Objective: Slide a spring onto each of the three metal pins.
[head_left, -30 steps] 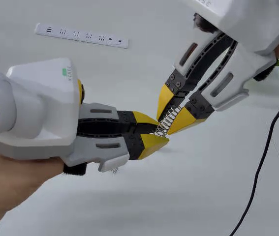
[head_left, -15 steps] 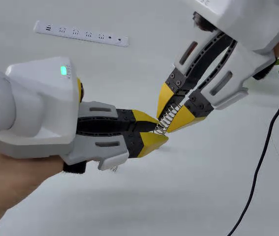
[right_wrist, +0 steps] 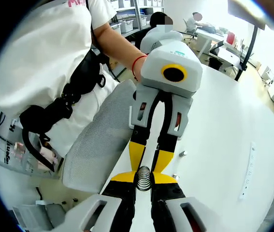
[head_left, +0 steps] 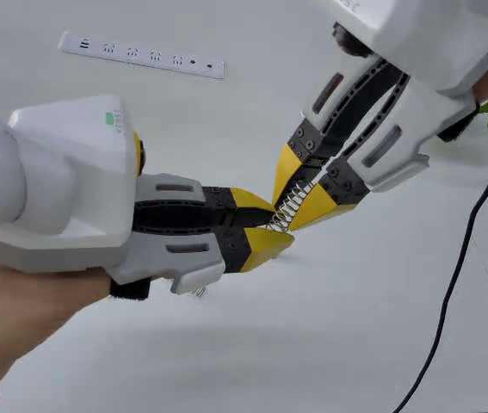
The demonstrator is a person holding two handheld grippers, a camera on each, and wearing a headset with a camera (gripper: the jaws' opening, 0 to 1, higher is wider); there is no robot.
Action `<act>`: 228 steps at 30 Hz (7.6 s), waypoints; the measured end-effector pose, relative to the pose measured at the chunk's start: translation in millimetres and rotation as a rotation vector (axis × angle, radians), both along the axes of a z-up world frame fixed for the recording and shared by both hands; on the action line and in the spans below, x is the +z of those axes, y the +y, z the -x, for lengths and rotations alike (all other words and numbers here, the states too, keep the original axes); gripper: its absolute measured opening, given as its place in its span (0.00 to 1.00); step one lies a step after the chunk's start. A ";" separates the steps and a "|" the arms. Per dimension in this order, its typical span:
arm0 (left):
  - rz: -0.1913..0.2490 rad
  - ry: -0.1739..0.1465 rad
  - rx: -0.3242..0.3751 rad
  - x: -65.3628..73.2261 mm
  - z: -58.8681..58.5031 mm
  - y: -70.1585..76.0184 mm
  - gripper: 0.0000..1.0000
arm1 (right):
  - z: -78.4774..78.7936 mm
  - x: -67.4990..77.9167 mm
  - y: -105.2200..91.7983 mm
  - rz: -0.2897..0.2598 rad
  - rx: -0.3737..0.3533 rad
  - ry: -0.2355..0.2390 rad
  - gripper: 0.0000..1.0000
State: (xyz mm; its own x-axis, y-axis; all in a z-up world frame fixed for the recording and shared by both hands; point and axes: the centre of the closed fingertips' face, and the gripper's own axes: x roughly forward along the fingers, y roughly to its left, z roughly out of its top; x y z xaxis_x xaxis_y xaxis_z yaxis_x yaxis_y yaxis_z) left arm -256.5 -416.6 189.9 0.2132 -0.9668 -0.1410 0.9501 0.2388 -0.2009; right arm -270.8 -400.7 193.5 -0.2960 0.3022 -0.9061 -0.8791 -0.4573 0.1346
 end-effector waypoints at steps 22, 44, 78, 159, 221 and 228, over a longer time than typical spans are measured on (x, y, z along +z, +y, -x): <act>-0.105 -0.030 0.076 -24.0 2.2 39.0 0.21 | -9.8 -2.5 6.4 -0.020 -0.070 -0.016 0.07; -0.254 -0.033 0.210 -69.6 1.8 113.0 0.48 | -54.6 -37.4 0.6 0.050 -0.231 -0.098 0.07; -0.255 0.044 0.200 -108.3 -7.5 123.9 0.86 | -89.1 -137.2 9.5 0.109 -0.370 -0.110 0.07; -0.206 0.101 0.192 -116.6 -8.4 117.6 0.84 | -90.9 -187.4 16.6 0.147 -0.355 -0.099 0.08; -0.238 0.097 0.179 -113.0 -7.1 112.3 0.82 | -92.5 -187.1 19.2 0.052 -0.470 -0.096 0.22; -0.252 0.088 0.171 -110.9 -5.3 110.8 0.82 | -92.2 -173.5 16.8 -0.009 -0.515 -0.092 0.30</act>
State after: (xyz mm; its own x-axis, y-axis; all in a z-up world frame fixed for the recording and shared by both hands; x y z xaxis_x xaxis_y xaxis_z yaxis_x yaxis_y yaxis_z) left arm -251.2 -305.8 79.0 0.3461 -0.8500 -0.3971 0.8733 0.4465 -0.1947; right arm -178.6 -383.9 20.0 -0.0260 0.3951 -0.9183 -0.9984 0.0367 0.0441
